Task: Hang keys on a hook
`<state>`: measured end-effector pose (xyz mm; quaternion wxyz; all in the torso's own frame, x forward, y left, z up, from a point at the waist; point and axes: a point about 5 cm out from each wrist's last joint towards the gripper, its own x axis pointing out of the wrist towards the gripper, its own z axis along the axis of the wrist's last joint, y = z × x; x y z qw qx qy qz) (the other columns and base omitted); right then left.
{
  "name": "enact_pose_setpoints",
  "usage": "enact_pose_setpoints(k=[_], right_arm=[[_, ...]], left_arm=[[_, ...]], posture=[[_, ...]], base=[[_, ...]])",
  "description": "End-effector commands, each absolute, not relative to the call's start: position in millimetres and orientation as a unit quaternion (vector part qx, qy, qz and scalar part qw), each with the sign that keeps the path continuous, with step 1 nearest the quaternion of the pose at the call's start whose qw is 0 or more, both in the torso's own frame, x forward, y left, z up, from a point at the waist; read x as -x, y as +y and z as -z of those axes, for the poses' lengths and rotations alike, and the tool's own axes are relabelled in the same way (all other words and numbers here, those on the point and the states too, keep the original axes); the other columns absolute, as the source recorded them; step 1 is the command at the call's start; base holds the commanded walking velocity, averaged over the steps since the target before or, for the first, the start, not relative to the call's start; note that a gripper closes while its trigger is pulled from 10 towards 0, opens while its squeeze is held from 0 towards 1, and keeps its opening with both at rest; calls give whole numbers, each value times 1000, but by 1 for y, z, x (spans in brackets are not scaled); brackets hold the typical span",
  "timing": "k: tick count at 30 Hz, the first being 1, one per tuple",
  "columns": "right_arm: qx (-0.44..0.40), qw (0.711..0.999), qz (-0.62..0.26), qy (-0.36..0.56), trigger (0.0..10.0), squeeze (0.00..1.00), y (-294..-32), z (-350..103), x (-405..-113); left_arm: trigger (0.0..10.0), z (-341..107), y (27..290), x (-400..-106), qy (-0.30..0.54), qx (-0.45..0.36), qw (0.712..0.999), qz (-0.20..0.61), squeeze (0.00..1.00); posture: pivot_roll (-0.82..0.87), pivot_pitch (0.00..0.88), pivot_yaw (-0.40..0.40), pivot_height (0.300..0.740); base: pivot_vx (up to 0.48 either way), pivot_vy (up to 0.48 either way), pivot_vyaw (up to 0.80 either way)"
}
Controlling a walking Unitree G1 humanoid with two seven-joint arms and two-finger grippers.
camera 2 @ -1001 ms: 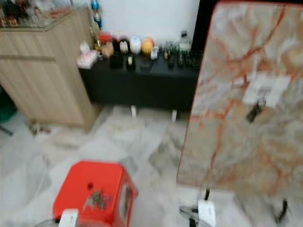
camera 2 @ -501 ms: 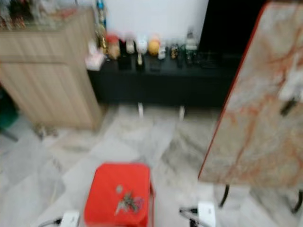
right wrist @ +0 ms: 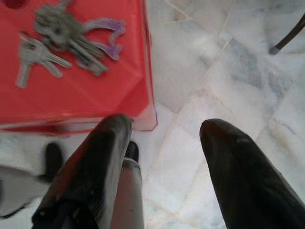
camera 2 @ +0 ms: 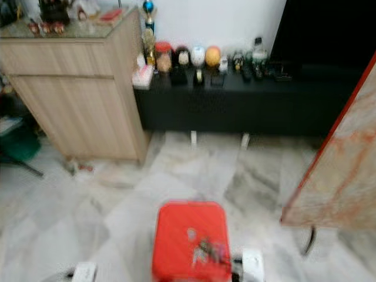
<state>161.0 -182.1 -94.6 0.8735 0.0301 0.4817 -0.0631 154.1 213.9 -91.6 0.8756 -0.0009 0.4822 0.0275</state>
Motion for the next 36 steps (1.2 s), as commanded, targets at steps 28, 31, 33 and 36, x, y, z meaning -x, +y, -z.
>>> enact_pose_setpoints(k=[28, 31, 33, 36], right_arm=[[-32, 880, 56, 470, 10000, 0, -181, 91, -168], [-33, 881, 56, 469, 10000, 0, -181, 91, -168], [-33, 881, 56, 468, 10000, 0, -181, 91, -168], [-34, 881, 56, 468, 10000, 0, -181, 91, -168]], left_arm=[[10000, 93, 217, -151, 488, -3, 872, -35, 0], [10000, 92, 218, -151, 486, 1, 873, -37, 0], [10000, 92, 218, -151, 485, 1, 874, -38, 0], [10000, 92, 218, -151, 486, 0, 873, -36, 0]], posture=[[56, 0, -49, 740], [56, 0, -49, 740], [55, 0, -48, 740], [55, 0, -47, 740]], base=[[0, 82, 0], [0, 0, 0], [0, 0, 0], [0, 0, 0]])
